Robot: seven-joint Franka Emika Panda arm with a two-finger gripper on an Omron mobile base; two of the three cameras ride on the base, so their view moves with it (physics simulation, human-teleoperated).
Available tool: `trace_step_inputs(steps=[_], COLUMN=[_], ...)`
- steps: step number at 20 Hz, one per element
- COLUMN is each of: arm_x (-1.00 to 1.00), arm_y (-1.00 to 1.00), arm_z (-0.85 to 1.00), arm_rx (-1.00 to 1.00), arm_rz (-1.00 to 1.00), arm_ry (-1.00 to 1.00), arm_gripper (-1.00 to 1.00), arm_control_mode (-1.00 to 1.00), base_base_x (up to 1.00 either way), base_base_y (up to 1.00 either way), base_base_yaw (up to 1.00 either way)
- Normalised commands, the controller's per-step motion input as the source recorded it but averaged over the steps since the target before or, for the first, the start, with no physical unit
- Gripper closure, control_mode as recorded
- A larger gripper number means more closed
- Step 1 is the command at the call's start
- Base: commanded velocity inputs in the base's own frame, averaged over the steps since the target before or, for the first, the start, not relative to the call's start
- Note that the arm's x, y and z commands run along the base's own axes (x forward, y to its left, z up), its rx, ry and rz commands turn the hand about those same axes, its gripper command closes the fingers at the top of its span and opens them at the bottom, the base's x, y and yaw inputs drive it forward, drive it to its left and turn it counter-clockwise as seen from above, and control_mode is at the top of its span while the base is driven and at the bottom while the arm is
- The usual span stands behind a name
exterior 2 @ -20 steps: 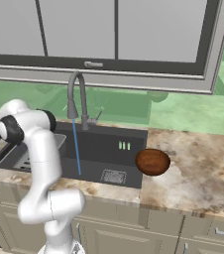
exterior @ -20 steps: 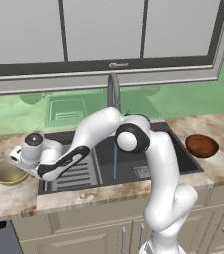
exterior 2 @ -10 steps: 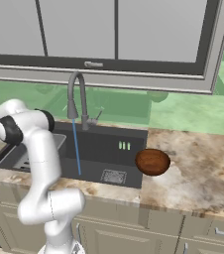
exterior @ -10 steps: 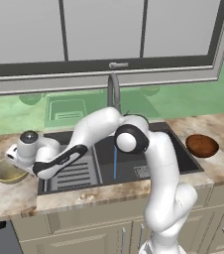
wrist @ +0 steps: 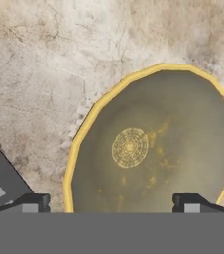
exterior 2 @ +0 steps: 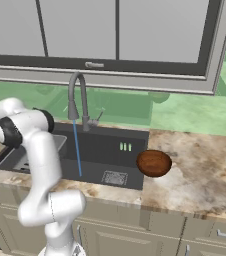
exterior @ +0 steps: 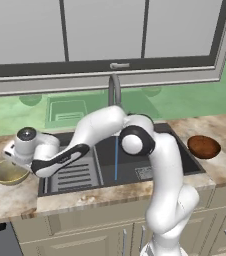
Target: Rinse each bowl for a few seconds and place them down in the sink or on the counter.
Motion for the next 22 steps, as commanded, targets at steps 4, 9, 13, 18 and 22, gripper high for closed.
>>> trace_step_inputs(steps=[4,9,13,18,22], arm_x=[-0.23,-0.29,-0.47,-0.59,-0.48], arm_y=[-0.14,-0.11,-0.19,-0.37,-0.44], arm_z=[0.33,0.34,0.32,0.22,0.15], arm_rx=[0.0,0.0,0.0,0.02,0.02], arm_rz=[0.0,0.0,0.0,0.0,0.03], arm_ry=[-0.07,-0.07,-0.08,-0.02,0.0], arm_gripper=[-1.0,-1.0,-1.0,-1.0,-1.0], arm_control_mode=[-1.0,-1.0,-1.0,-1.0,-1.0], base_base_x=[0.0,0.0,0.0,0.0,0.0], base_base_y=[0.0,0.0,0.0,0.0,0.0], base_base_yaw=[0.0,0.0,0.0,0.0,0.0])
